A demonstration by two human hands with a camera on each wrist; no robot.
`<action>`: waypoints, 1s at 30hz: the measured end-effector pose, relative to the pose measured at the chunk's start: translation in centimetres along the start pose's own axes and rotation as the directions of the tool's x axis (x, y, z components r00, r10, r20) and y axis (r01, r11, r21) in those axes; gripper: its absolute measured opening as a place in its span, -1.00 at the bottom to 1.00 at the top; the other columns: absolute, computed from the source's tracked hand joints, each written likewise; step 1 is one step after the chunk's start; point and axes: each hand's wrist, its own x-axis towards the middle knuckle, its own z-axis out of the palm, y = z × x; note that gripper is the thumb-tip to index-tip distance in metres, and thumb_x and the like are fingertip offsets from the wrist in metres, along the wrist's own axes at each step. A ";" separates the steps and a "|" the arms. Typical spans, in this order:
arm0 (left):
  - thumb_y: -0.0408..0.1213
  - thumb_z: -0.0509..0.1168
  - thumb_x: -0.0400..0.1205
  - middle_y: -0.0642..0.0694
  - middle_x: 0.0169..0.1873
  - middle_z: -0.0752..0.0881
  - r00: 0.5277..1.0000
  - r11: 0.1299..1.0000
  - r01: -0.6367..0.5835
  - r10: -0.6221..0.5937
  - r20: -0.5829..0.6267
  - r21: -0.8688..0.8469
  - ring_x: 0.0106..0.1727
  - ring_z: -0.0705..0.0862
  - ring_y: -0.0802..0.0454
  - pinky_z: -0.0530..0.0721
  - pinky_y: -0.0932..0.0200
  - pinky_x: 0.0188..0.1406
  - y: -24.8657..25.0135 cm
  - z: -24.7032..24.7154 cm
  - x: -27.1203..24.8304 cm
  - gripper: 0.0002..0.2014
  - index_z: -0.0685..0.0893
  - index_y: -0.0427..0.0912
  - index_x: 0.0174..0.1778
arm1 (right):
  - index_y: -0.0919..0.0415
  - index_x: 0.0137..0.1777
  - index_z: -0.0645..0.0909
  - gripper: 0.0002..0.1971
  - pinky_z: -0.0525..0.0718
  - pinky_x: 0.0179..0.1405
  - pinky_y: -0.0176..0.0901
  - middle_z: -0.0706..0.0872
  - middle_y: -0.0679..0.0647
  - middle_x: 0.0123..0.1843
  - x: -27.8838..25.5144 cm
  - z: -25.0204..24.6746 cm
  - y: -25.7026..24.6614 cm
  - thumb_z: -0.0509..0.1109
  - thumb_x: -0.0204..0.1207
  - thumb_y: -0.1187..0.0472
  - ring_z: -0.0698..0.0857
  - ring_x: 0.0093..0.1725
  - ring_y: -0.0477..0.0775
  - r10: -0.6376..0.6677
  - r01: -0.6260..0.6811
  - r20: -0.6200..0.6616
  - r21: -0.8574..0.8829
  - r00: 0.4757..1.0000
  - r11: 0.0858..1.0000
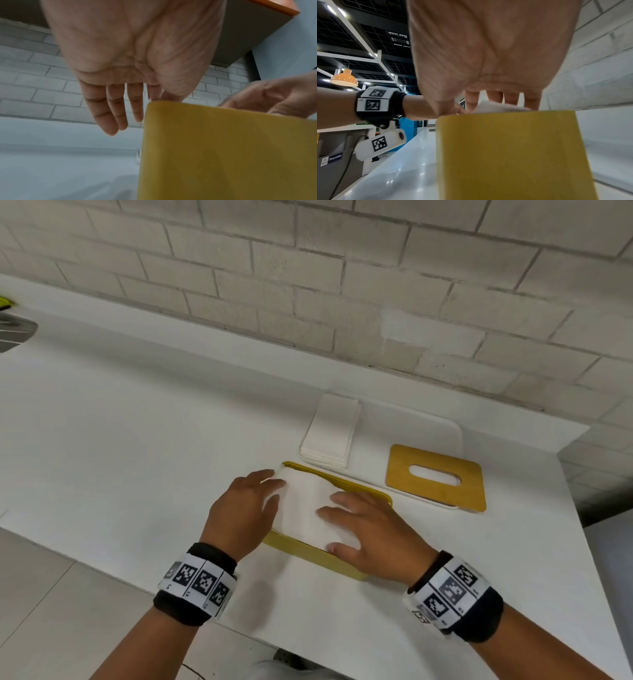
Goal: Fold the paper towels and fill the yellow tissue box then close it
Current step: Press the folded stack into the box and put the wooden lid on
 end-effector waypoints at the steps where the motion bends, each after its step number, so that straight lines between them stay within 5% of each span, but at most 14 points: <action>1: -0.21 0.34 0.72 0.07 0.49 0.65 1.000 1.000 -0.006 0.006 0.010 0.018 0.33 0.69 -0.12 0.76 -0.03 0.07 -0.1 0.1 0.2 -0.68 0.73 0.11 0.39 | -0.21 0.68 0.34 -0.42 0.27 0.63 0.03 0.30 -0.07 0.72 0.0 0.3 -0.1 0.23 0.67 -0.26 0.26 0.67 0.07 0.033 -0.032 0.043 -0.033 0.999 0.999; 4: -0.17 0.36 0.72 0.09 0.48 0.66 1.000 1.000 0.023 -0.023 0.012 -0.016 0.29 0.72 -0.08 0.74 0.01 0.10 -0.3 0.2 0.6 -0.63 0.68 0.11 0.47 | -0.19 0.67 0.35 -0.45 0.33 0.58 0.04 0.33 -0.06 0.69 0.0 0.6 -0.3 0.23 0.70 -0.20 0.31 0.61 0.12 0.113 -0.110 0.027 -0.073 0.993 0.991; 10: -0.08 0.36 0.71 0.11 0.32 0.75 0.993 0.995 0.097 -0.097 0.073 0.008 0.18 0.77 -0.03 0.66 0.14 0.03 0.0 0.3 1.2 -0.73 0.77 0.15 0.33 | -0.11 0.54 0.53 -0.53 0.52 0.37 0.03 0.55 -0.04 0.43 -0.5 1.1 -0.2 0.31 0.65 -0.16 0.47 0.40 0.13 0.125 -0.127 -0.055 -0.032 0.991 0.991; 13: -0.13 0.31 0.74 0.07 0.30 0.76 0.995 0.996 0.085 -0.086 0.051 0.021 0.15 0.78 -0.08 0.67 0.11 -0.01 0.4 0.3 1.1 -0.72 0.75 0.11 0.35 | -0.07 0.35 0.72 -0.69 0.62 0.27 -0.12 0.71 -0.12 0.27 -0.3 0.5 0.7 0.41 0.64 -0.03 0.63 0.26 -0.06 0.132 -0.101 -0.135 0.216 0.982 0.971; 16: -0.18 0.33 0.73 0.06 0.28 0.76 0.998 0.997 0.063 -0.063 -0.012 -0.051 0.04 0.81 -0.10 0.69 0.10 -0.09 0.2 0.5 0.4 -0.71 0.73 0.06 0.36 | 0.10 0.02 0.83 -0.86 0.61 0.01 -0.47 0.84 -0.11 -0.03 0.2 -1.1 3.8 0.50 0.59 0.34 0.74 -0.06 -0.24 0.356 -0.052 -0.414 0.589 0.838 0.807; 18: -0.20 0.33 0.72 0.04 0.22 0.79 0.997 0.995 0.064 -0.067 -0.035 -0.073 -0.03 0.81 -0.12 0.72 0.08 -0.14 -0.1 0.8 -0.2 -0.69 0.71 0.08 0.39 | 0.10 0.03 0.80 -0.81 0.61 0.03 -0.43 0.84 -0.07 -0.03 0.5 -1.5 7.5 0.47 0.57 0.40 0.75 -0.07 -0.22 0.508 -0.138 -0.484 0.614 0.712 0.777; 19: -0.20 0.34 0.72 0.02 0.18 0.80 0.997 0.996 0.064 -0.067 -0.044 -0.067 -0.08 0.81 -0.13 0.72 0.08 -0.19 -0.1 0.9 -0.6 -0.67 0.70 0.08 0.41 | 0.10 0.13 0.78 -0.79 0.60 0.10 -0.35 0.83 -0.01 0.06 0.4 -1.1 9.7 0.47 0.57 0.37 0.77 0.05 -0.10 0.544 -0.228 -0.473 0.571 0.693 0.788; 22: -0.17 0.35 0.71 0.00 -0.02 0.80 0.996 0.997 0.072 -0.072 -0.058 -0.012 -0.22 0.77 -0.14 0.56 0.15 -0.34 0.1 1.1 -1.3 -0.59 0.63 0.07 0.52 | 0.06 0.53 0.57 -0.51 0.40 0.41 -0.17 0.63 0.07 0.51 0.1 0.8 14.9 0.49 0.61 0.09 0.56 0.52 0.14 0.574 -0.503 -0.230 0.302 0.786 0.810; 24: -0.14 0.34 0.71 0.00 -0.09 0.78 0.994 0.996 0.092 -0.091 -0.061 0.003 -0.25 0.74 -0.12 0.47 0.16 -0.35 0.3 1.1 -1.5 -0.55 0.59 0.08 0.55 | 0.00 0.66 0.41 -0.37 0.36 0.55 0.03 0.48 0.04 0.65 -0.3 1.8 16.7 0.43 0.62 -0.11 0.42 0.63 0.16 0.573 -0.565 -0.107 0.101 0.812 0.819; 30: 0.04 0.21 0.73 0.01 -0.14 0.76 0.996 0.997 0.070 -0.069 -0.054 0.011 -0.29 0.71 -0.07 0.53 0.16 -0.38 0.8 1.9 -2.0 -0.49 0.49 0.11 0.64 | -0.01 0.66 0.42 -0.42 0.34 0.52 0.11 0.51 0.09 0.60 -0.6 2.7 17.9 0.36 0.68 -0.13 0.42 0.59 0.23 0.539 -0.551 -0.184 -0.015 0.822 0.834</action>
